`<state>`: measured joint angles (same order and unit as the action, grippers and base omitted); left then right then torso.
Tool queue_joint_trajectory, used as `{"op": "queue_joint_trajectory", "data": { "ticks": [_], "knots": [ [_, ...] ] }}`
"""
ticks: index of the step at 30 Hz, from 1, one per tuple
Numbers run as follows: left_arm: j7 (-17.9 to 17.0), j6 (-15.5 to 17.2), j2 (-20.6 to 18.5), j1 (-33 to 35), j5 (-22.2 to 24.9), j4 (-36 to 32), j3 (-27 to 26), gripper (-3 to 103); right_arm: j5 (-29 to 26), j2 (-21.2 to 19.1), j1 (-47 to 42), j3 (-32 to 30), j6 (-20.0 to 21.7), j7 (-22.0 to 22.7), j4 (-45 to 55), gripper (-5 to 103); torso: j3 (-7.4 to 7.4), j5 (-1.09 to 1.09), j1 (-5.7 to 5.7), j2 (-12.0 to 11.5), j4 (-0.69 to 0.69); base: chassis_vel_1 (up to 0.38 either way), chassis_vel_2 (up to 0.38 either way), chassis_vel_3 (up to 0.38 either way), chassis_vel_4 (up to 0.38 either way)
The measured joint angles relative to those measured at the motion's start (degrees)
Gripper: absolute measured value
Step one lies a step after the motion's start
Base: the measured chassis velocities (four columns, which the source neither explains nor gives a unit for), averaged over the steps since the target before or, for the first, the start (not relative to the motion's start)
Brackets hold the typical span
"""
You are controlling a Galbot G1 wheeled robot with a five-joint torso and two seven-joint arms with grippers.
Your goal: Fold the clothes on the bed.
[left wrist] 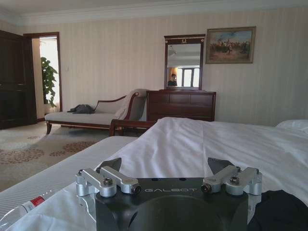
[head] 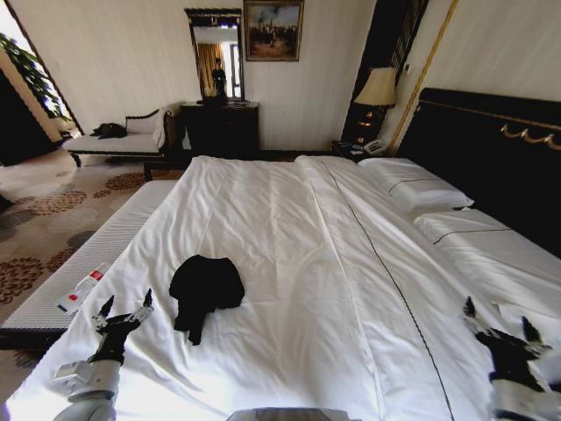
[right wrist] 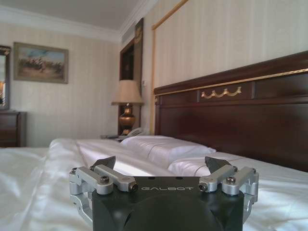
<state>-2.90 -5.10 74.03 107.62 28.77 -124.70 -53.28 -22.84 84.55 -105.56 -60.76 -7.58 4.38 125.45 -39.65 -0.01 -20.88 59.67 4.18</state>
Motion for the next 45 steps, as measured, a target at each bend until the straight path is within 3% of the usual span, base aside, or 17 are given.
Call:
{"op": "queue_joint_trajectory", "data": {
  "ticks": [5,10,45],
  "knots": [
    [0.0,0.0,0.1,0.0,0.1,-0.1,-0.1,100,4.6,0.9,0.8,4.4,1.0,1.9,0.2,100,0.0,0.01,0.0,0.0,0.0,0.0,0.0,0.0,0.0],
    [0.0,-0.1,0.2,0.1,0.1,0.1,-0.1,100,5.8,1.2,1.2,5.5,1.8,2.9,0.0,100,0.0,0.01,0.0,0.0,0.0,0.0,0.0,0.0,0.0],
    [0.1,-0.1,0.6,-0.1,0.3,0.8,0.2,100,8.6,2.0,1.1,7.7,3.2,4.1,-0.4,100,0.0,0.01,0.0,0.0,0.01,0.113,0.11,-0.106,-0.108]
  ]
}}
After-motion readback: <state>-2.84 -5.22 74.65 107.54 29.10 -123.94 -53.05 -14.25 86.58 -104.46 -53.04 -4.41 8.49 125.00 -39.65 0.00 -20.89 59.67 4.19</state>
